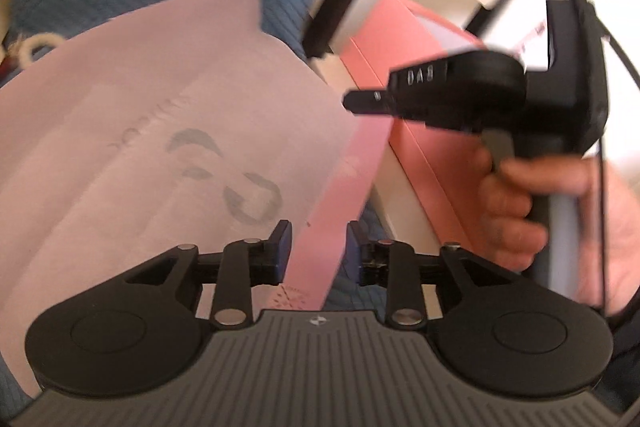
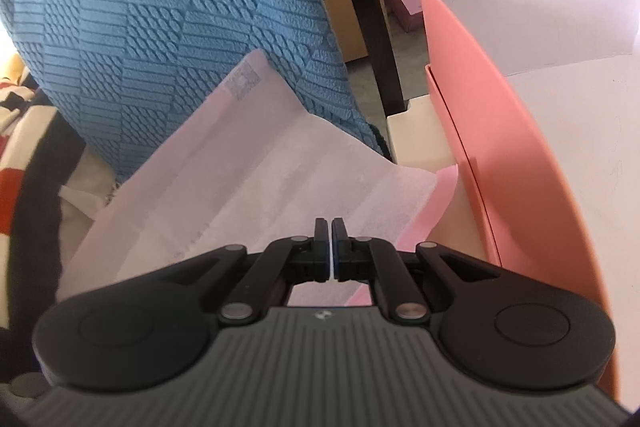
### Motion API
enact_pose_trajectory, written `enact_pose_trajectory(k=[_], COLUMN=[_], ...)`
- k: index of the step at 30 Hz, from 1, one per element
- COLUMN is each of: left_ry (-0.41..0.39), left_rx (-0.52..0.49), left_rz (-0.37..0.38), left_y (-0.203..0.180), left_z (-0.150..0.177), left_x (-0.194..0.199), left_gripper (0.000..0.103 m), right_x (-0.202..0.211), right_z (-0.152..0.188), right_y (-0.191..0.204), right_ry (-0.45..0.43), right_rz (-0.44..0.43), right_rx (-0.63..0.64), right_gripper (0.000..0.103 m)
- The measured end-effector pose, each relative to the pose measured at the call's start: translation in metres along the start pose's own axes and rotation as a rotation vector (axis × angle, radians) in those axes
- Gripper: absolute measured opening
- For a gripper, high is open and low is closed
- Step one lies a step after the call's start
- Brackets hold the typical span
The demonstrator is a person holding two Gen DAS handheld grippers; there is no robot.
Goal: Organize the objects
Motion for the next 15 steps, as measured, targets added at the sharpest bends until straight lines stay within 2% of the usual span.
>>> enact_pose_trajectory(k=[3, 5, 7, 9, 12, 15], left_ry=[0.033, 0.052, 0.071, 0.089, 0.105, 0.110], left_rx=[-0.058, -0.089, -0.112, -0.141, -0.164, -0.138], left_rz=[-0.011, -0.024, -0.052, -0.089, -0.171, -0.223], left_y=[-0.013, -0.018, -0.022, -0.026, -0.024, -0.015], left_z=[0.007, 0.013, 0.021, 0.030, 0.043, 0.050], left_x=[-0.004, -0.007, -0.007, -0.007, -0.003, 0.001], left_gripper=[0.045, 0.045, 0.045, 0.045, 0.045, 0.043], right_x=[0.012, 0.019, 0.025, 0.030, 0.040, 0.048], right_z=[0.006, 0.011, 0.017, 0.021, 0.029, 0.035], right_y=[0.000, -0.001, -0.001, -0.001, -0.001, -0.002], right_ry=[-0.002, 0.005, 0.017, 0.024, 0.025, 0.023], right_rz=[-0.012, -0.015, -0.031, -0.059, -0.079, -0.083], right_rx=[0.001, -0.001, 0.001, -0.003, -0.016, -0.032], right_gripper=[0.007, 0.011, 0.020, 0.035, 0.036, 0.036])
Point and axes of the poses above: each gripper's, at about its wrist camera, not at the fingertips, and x roughly against the way its jaws point, y to its left, z to its underside, the point moved 4 cm from there along -x, roughly the way its jaws point, and after that the axes turned 6 degrees about z, right-handed, at the moved point
